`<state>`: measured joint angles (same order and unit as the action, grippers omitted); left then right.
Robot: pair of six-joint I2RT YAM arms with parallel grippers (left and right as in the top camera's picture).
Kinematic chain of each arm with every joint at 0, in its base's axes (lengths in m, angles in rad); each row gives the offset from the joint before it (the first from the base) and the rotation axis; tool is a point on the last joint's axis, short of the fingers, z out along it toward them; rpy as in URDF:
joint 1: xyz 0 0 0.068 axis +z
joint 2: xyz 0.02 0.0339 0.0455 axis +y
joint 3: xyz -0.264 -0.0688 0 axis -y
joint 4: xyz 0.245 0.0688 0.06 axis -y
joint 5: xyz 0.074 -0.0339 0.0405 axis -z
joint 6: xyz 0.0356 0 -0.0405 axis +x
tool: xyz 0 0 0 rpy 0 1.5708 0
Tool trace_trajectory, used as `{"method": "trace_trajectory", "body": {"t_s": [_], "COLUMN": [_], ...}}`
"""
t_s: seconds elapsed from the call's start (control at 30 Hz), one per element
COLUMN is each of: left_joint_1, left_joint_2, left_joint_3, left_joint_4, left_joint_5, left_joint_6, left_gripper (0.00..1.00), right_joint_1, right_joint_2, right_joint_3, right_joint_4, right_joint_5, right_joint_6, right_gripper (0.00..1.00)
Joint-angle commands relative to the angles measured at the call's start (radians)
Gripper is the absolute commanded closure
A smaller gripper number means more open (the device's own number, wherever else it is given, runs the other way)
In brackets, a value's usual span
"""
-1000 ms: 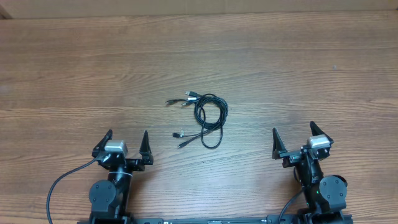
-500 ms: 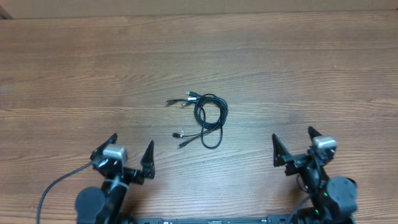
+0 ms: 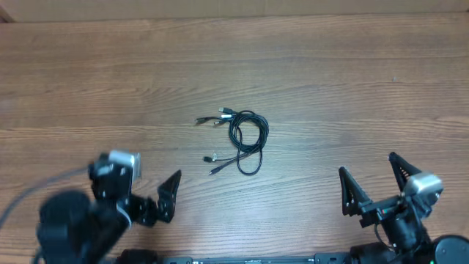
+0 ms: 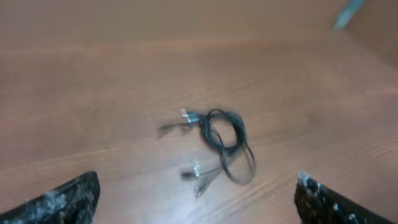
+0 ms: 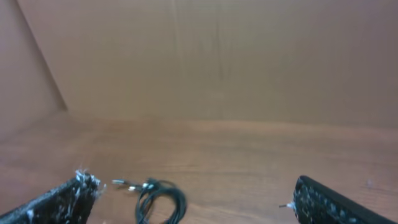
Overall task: Untangle cables
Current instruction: 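Raise both arms and move the grippers toward the black cable bundle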
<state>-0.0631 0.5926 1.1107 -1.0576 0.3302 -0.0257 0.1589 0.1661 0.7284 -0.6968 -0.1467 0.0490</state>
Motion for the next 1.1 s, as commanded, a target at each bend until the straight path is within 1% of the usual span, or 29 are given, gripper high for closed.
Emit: {"method": "trace_trajectory", "body": {"t_s": [0.0,0.1,0.17,0.2,0.3,0.4,0.57,0.8,0.83,0.87,0.9,0.93,0.97,1.0,1.07], "left_joint_1": [0.010,0.010,0.010,0.010,0.010,0.010,0.010,-0.010,-0.017,-0.026,-0.036,-0.048,-0.063,-0.071,-0.095], "left_joint_2": [0.237,0.393,0.472,0.538,0.636,0.720,0.833,0.904,0.909,0.914,0.918,0.920,0.921,0.921,0.921], "left_joint_3": [0.212,0.324,0.360,0.365,0.365,0.365,0.365,0.364,0.364,0.364,0.363,0.361,0.356,0.351,0.333], "left_joint_4": [-0.149,-0.258,-0.304,-0.330,-0.370,-0.399,-0.390,-0.291,-0.281,-0.272,-0.262,-0.249,-0.229,-0.214,-0.162], "left_joint_5": [0.063,0.064,0.064,0.064,0.064,0.064,0.064,0.067,0.067,0.067,0.067,0.066,0.062,0.062,0.062], "left_joint_6": [0.030,0.023,-0.001,-0.047,-0.126,-0.144,-0.143,-0.156,-0.159,-0.158,-0.158,-0.158,-0.158,-0.158,-0.158], "left_gripper": [0.00,0.00,0.00,0.00,0.00,0.00,0.00,0.00,0.00,0.00,0.01,0.01,0.01,0.00,0.01], "right_joint_1": [0.005,0.005,0.005,0.005,0.005,0.005,0.005,0.005,0.005,0.005,0.005,0.005,0.005,0.005,0.005], "right_joint_2": [0.150,0.281,0.375,0.482,0.630,0.777,0.984,1.230,1.257,1.294,1.319,1.347,1.372,1.387,1.423], "right_joint_3": [0.128,0.220,0.280,0.344,0.419,0.460,0.463,0.463,0.463,0.463,0.463,0.463,0.463,0.463,0.462], "right_joint_4": [-0.073,-0.163,-0.225,-0.292,-0.384,-0.447,-0.496,-0.472,-0.470,-0.467,-0.463,-0.459,-0.454,-0.451,-0.433], "right_joint_5": [-0.044,-0.066,-0.080,-0.102,-0.145,-0.196,-0.288,-0.567,-0.598,-0.627,-0.639,-0.640,-0.640,-0.640,-0.640], "right_joint_6": [0.003,-0.005,-0.004,-0.004,-0.004,-0.003,0.008,0.007,0.007,0.007,0.007,0.007,0.007,0.007,0.007], "right_gripper": [0.00,0.00,0.00,0.00,0.00,0.00,0.00,0.00,0.05,0.19,0.37,0.60,0.88,0.96,0.96]}}
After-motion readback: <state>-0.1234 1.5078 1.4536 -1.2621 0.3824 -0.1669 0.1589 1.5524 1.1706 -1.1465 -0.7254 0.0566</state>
